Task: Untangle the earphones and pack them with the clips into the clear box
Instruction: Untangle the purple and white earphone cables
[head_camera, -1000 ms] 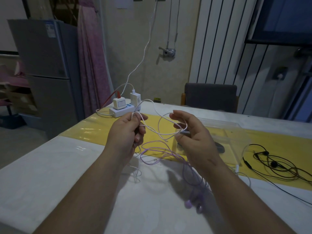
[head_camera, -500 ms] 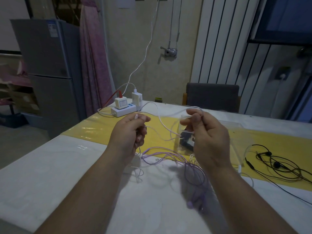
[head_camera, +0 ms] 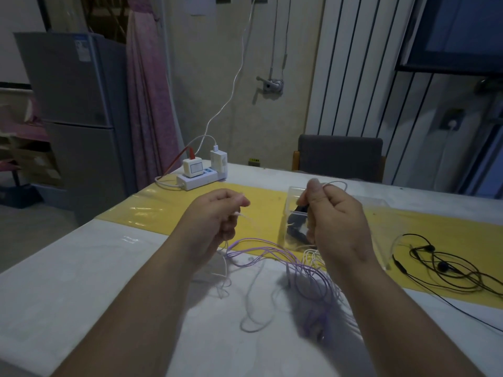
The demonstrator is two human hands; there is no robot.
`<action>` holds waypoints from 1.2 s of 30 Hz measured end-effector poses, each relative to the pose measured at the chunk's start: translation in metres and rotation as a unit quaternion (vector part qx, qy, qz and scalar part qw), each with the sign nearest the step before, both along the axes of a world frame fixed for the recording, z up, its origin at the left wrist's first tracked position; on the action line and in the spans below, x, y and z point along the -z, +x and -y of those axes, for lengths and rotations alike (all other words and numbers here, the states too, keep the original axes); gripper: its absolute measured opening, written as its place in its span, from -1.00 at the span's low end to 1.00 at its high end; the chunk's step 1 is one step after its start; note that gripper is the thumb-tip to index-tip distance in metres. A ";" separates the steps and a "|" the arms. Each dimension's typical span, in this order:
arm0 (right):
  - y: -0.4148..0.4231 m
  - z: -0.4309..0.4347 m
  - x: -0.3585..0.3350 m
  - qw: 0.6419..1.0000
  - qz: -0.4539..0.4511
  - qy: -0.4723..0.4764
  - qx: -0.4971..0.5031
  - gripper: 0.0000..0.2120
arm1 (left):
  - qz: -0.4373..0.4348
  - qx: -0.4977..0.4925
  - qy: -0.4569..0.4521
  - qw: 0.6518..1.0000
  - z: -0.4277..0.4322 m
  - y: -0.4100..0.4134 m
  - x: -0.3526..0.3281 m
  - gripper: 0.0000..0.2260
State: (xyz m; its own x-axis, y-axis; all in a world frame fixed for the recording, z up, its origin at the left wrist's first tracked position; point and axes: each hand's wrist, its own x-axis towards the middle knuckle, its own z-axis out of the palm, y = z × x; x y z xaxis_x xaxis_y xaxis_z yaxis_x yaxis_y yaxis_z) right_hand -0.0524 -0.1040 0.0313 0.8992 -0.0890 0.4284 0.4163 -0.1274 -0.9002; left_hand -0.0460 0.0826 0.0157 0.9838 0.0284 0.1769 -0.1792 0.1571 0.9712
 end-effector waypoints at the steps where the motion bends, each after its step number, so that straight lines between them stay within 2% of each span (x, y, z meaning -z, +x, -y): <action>1: -0.002 0.000 -0.003 1.000 -0.015 0.020 -0.016 -0.60 | 0.003 0.001 0.036 0.999 -0.002 0.000 0.001 -0.87; 3: -0.008 0.001 -0.011 0.995 -0.045 0.076 -0.051 -0.60 | 0.034 -0.024 0.176 0.984 -0.003 0.000 0.006 -0.90; 5: -0.009 0.005 -0.016 0.987 -0.067 0.120 -0.085 -0.61 | 0.059 -0.061 0.332 0.939 -0.003 0.002 0.010 -0.81; 6: -0.010 0.007 -0.017 0.985 -0.069 0.127 -0.097 -0.63 | 0.055 -0.067 0.381 0.921 -0.003 0.002 0.011 -0.72; 8: -0.008 0.009 -0.016 0.984 -0.066 0.118 -0.112 -0.66 | 0.036 -0.049 0.404 0.913 -0.005 0.000 0.011 -0.62; 11: -0.005 0.008 -0.012 0.988 -0.059 0.086 -0.118 -0.65 | -0.001 0.015 0.383 0.924 -0.002 0.000 0.005 -0.70; 14: 0.003 0.009 -0.003 0.995 -0.033 0.001 -0.093 -0.62 | -0.086 0.015 0.374 0.923 -0.002 0.000 0.003 -0.67; 15: 0.004 0.008 -0.001 0.995 -0.026 -0.027 -0.089 -0.66 | -0.068 0.046 0.344 0.935 -0.003 0.000 0.003 -0.68; 17: 0.005 0.008 0.001 0.995 -0.028 -0.019 -0.099 -0.72 | 0.003 0.135 0.212 0.968 -0.002 -0.004 -0.001 -0.82; 19: 0.004 0.008 0.001 0.993 -0.036 0.006 -0.111 -0.74 | 0.004 0.181 0.075 0.981 -0.007 -0.008 -0.002 -0.89; 25: 0.003 0.007 -0.002 0.979 -0.100 0.099 -0.147 -0.67 | -0.057 0.073 -0.078 0.993 0.000 -0.005 -0.004 -0.77; 29: 0.003 0.007 0.000 0.969 -0.134 0.080 -0.194 -0.65 | -0.053 0.037 -0.181 0.981 0.003 -0.005 -0.009 -0.81; 30: 0.002 0.007 0.000 0.967 -0.137 0.063 -0.205 -0.63 | -0.052 0.033 -0.179 0.982 0.003 -0.004 -0.008 -0.81; 33: 0.000 0.006 0.001 0.966 -0.139 0.035 -0.216 -0.64 | -0.026 0.014 -0.073 0.997 -0.001 -0.001 -0.005 -0.79; 36: 0.000 0.005 0.000 0.968 -0.137 0.038 -0.209 -0.62 | -0.007 -0.035 -0.014 0.999 -0.005 0.001 -0.001 -0.78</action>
State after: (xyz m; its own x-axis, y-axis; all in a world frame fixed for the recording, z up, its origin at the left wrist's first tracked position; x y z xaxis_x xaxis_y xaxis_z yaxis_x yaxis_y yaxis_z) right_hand -0.0522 -0.1087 0.0308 0.9423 0.2847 0.1761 0.1625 0.0711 -0.9841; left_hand -0.0452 0.0880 0.0170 0.9816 0.1026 0.1613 -0.1773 0.1726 0.9689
